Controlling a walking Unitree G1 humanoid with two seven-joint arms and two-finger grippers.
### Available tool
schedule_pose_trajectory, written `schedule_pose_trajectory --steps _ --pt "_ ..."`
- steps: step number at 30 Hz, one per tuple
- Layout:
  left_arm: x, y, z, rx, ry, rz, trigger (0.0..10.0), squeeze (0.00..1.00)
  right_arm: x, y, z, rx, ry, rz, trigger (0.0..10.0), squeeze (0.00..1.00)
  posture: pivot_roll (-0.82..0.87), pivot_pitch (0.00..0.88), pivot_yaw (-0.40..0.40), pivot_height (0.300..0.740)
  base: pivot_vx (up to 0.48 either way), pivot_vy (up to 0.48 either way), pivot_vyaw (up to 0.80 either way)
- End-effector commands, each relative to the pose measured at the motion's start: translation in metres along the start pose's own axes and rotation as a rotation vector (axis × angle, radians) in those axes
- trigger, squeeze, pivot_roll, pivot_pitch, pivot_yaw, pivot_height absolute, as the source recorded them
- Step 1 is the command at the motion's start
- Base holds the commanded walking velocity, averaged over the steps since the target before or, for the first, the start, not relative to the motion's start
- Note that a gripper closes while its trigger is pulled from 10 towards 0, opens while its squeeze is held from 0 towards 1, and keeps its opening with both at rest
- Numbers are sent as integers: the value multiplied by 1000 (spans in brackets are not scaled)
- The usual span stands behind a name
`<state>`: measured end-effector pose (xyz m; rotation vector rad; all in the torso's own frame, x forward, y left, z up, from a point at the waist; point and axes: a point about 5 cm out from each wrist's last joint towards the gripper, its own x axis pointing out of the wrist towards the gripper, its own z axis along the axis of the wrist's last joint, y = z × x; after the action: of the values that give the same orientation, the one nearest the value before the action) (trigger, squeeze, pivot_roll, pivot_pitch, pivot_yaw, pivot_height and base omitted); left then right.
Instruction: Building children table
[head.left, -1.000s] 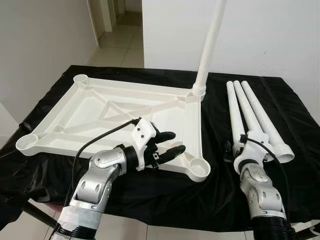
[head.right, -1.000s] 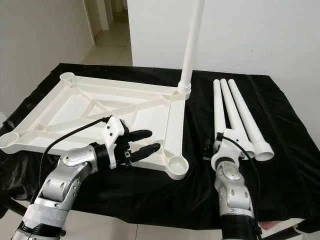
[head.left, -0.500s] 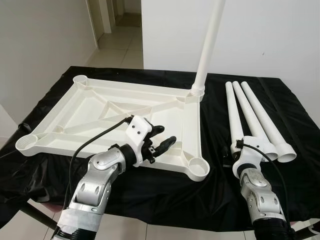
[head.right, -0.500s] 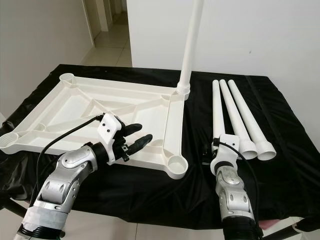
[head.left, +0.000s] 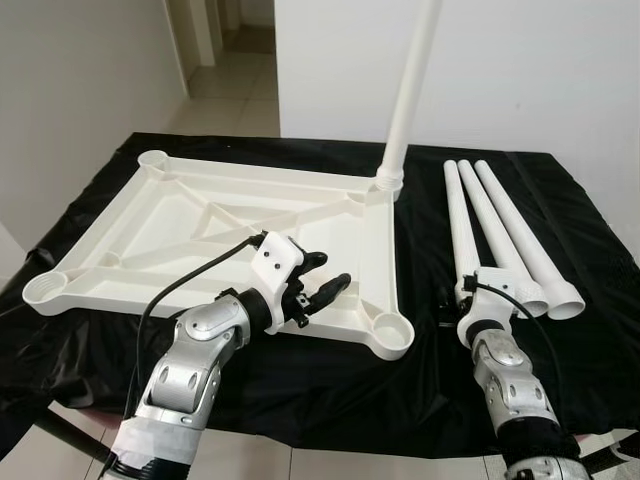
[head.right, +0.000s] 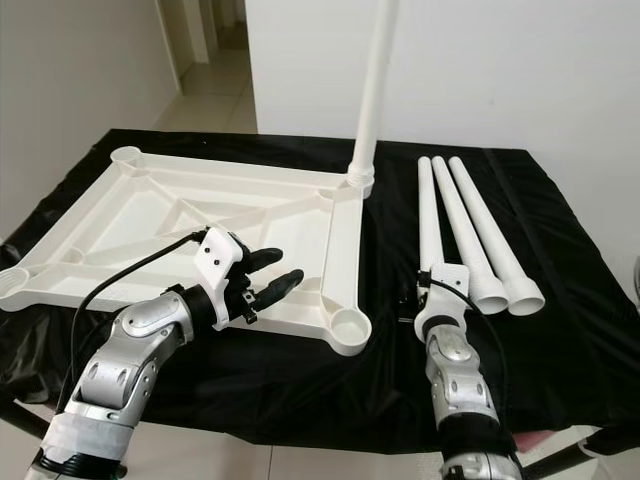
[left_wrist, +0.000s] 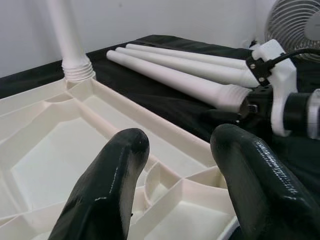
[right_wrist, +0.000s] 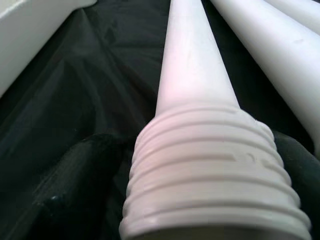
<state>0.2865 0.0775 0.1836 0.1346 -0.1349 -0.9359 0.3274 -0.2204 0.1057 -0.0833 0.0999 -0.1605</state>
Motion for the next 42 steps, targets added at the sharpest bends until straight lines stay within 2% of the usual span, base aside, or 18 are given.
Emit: schedule_pose_trajectory --steps 1,4,5,7,8,16,21,23,24,26,27,32,35,36,38,40,41,42 --pt "-2 -1 -2 -3 16 21 10000 0 -1 3 -8 3 25 2 10000 0 -16 68 19 740 0 0 0" --pt "-3 -4 -4 8 24 10 10000 0 1 6 -11 21 23 -1 10000 0 -8 66 23 740 0 0 0" --pt "-3 -5 -4 13 28 5 10000 0 4 9 -15 33 27 -3 4196 0 -4 63 29 740 0 0 0" --pt "-3 -5 -4 15 27 6 10000 0 5 10 -16 37 27 -4 4196 0 -4 63 29 740 0 0 0" --pt "-3 -5 -4 18 26 6 10000 0 6 12 -17 50 30 -9 0 0 2 58 35 740 0 0 0" --pt "-5 -5 -2 24 23 5 10000 0 10 22 -15 89 -15 -1 0 0 22 54 56 740 0 0 0" --pt "-7 -5 -2 47 26 3 10000 0 9 24 -3 98 -123 -7 0 0 26 51 55 740 0 0 0" --pt "-8 -2 -1 46 23 12 10000 0 7 23 10 89 -223 -11 0 0 25 53 55 740 0 0 0" --pt "-9 -1 -1 43 20 17 10000 0 7 24 16 85 -263 -6 5529 0 22 53 56 740 0 0 0" --pt "-9 -1 -1 43 20 17 10000 0 7 24 16 85 -263 -6 5529 0 22 53 56 740 0 0 0" --pt "-9 0 -1 41 18 21 10000 0 6 25 24 76 -307 1 10000 0 22 53 56 740 0 0 0" --pt "-8 1 -1 29 17 22 10000 0 8 25 48 57 -419 0 10000 0 16 60 59 740 0 0 0" --pt "-8 2 0 41 14 23 10000 0 10 25 89 59 -563 13 10000 0 10 61 63 740 0 0 0" --pt "-8 2 0 41 14 23 10000 0 10 25 89 59 -563 13 10000 0 10 61 63 740 0 0 0" --pt "-7 4 1 39 9 23 10000 0 10 26 119 66 -657 33 10000 0 7 61 63 740 0 0 0" --pt "-7 4 1 39 9 23 10000 0 10 26 119 66 -657 33 10000 0 7 61 63 740 0 0 0" --pt "-6 6 2 42 7 25 10000 0 6 29 159 55 -790 66 10000 0 3 58 66 740 0 0 0" --pt "-6 6 2 42 7 25 10000 0 6 29 159 55 -790 66 10000 0 3 58 66 740 0 0 0"
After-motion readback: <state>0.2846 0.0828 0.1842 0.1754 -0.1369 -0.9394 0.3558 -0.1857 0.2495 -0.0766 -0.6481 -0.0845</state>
